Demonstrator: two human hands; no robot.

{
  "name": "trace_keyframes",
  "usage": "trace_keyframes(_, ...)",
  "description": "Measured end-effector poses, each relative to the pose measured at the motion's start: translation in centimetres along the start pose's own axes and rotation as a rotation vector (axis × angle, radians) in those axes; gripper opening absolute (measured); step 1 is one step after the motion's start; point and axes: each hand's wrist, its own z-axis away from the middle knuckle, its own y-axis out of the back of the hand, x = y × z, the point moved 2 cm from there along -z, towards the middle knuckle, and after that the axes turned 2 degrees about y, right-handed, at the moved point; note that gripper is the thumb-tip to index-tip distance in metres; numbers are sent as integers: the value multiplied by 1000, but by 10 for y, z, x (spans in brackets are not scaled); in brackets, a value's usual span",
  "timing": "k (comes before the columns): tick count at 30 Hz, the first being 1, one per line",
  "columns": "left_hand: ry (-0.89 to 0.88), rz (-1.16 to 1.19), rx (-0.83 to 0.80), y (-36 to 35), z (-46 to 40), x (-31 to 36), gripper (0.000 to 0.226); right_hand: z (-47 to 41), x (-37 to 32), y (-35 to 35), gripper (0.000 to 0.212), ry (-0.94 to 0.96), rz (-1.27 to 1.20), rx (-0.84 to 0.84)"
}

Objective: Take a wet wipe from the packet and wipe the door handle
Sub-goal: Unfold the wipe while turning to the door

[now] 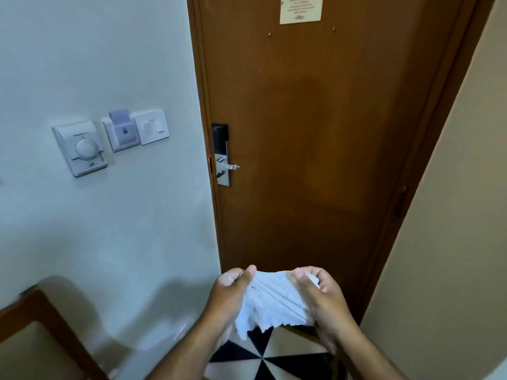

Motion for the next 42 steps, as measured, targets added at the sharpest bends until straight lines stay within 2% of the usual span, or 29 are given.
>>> trace_keyframes(3,-26,37,46,3,-39,12,53,-36,-7,-6,29,21,19,34)
trace_keyframes(6,-45,-24,45,9,-63,16,52,-57,-14,-7,38,35,-6,93)
trace_keyframes(9,-95,-131,3,19,-101,22,52,-86,-19,-15,48,29,-49,91)
trace_keyframes(12,-69,-197,-36,23,-131,21,50,-112,-15,-13,51,-2,-132,89)
trace_keyframes(16,-5,-109,-3,17,-168,20,48,-155,-10,-9,39,-6,-192,116)
trace_keyframes(19,35,-60,55,7,-201,25,42,-201,-3,-8,50,-19,-183,100)
trace_keyframes(21,47,-14,80,2,-220,32,42,-232,1,-10,59,-25,-93,105)
trace_keyframes(23,47,25,88,-3,-242,40,40,-263,1,-14,51,2,81,148)
trace_keyframes(25,32,27,80,-10,-265,55,38,-288,-7,-18,52,130,329,241)
trace_keyframes(27,40,0,46,-18,-288,70,35,-310,-17,-19,51,276,467,279)
trace_keyframes(29,70,51,-67,-29,-309,80,26,-329,-25,-17,45,247,442,117)
trace_keyframes(31,73,69,-187,-36,-322,90,27,-340,-29,-22,48,55,299,-209)
trace_keyframes(33,57,103,-303,-45,-333,98,30,-348,-33,-26,50,-54,161,-382)
trace_keyframes(35,55,151,-359,-47,-342,103,30,-356,-35,-35,45,-68,41,-408)
trace_keyframes(38,44,112,-323,-33,-354,104,30,-367,-33,-56,29,-107,-107,-360)
trace_keyframes(40,18,34,-267,-13,-365,106,34,-378,-35,-72,18,-88,-108,-336)
trace_keyframes(42,-12,-111,-213,6,-376,109,42,-391,-37,-87,26,-67,-16,-332)
